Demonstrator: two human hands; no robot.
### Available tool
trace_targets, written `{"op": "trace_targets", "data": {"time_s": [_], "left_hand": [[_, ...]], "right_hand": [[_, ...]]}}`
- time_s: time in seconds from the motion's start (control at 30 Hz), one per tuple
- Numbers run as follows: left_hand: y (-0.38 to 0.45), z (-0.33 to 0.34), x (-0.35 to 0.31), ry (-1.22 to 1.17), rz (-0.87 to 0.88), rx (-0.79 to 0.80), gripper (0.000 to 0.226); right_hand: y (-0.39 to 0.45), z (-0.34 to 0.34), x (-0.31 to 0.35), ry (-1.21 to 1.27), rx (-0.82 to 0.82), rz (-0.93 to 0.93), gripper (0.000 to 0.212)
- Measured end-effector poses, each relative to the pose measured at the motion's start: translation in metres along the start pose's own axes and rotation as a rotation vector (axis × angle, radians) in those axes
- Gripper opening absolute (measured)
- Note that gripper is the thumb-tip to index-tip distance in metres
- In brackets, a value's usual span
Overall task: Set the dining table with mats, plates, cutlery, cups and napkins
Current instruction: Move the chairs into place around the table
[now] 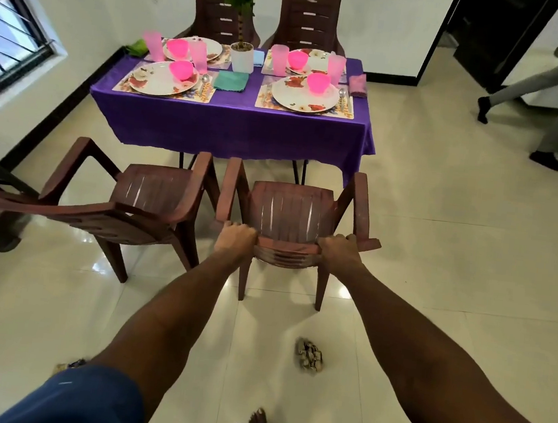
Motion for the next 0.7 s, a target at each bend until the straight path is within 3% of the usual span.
{"op": "trace_targets", "data": {"time_s": [0.2, 0.47, 0.7], "left_hand": [[0.005, 0.005, 0.002, -0.046, -0.061, 0.034, 0.032], [0.000, 0.002, -0.001, -0.128, -0.105, 0.091, 0.070], [-0.037, 0.035, -0.019, -0.065, -0.158, -0.025, 0.091]], "right_hand": [[-0.001, -0.004, 0.001, -0.012, 0.022, 0.003, 0.027], [-0.022, -0.006, 0.008, 0.129, -0.020, 0.185, 0.053], [-0.060, 0.016, 0.015, 0.139, -0.124, 0.021, 0.086]]}}
Point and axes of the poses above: each hand's wrist, its own y-axis towards the middle knuckle, its own z-axis out of the palm, x = y × z, the point moved 7 cm from there along y, towards the middle knuckle, and after that the axes turned 11 degrees about x, right-handed, at the moved point
